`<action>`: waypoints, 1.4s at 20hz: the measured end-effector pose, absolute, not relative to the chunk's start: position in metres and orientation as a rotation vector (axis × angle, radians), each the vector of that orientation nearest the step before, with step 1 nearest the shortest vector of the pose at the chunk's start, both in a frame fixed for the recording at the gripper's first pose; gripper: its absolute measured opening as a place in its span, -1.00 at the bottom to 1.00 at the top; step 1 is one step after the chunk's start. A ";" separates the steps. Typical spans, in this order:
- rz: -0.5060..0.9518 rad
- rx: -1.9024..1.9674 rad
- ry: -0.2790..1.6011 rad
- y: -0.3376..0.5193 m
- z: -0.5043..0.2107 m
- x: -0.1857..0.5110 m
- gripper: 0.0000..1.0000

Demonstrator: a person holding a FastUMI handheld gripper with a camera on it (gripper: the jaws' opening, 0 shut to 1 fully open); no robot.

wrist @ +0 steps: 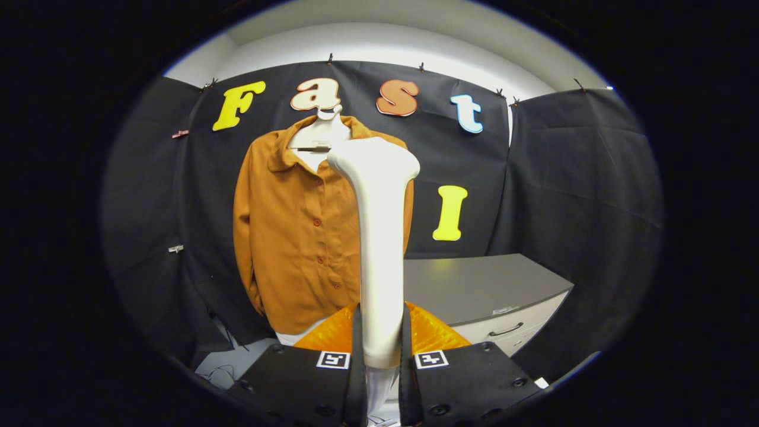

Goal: Iron the clothes twice with a garment steamer, once on the left side and once on the right side.

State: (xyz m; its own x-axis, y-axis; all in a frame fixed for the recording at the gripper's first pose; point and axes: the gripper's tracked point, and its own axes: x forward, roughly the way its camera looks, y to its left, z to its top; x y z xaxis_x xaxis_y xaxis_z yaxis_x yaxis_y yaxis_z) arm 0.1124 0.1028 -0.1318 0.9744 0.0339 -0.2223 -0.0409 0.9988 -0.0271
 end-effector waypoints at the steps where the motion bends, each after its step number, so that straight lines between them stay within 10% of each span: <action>1: 0.035 -0.027 0.212 0.097 -0.125 0.113 -0.50; 28: -0.024 -0.016 0.045 0.026 -0.056 0.111 -0.51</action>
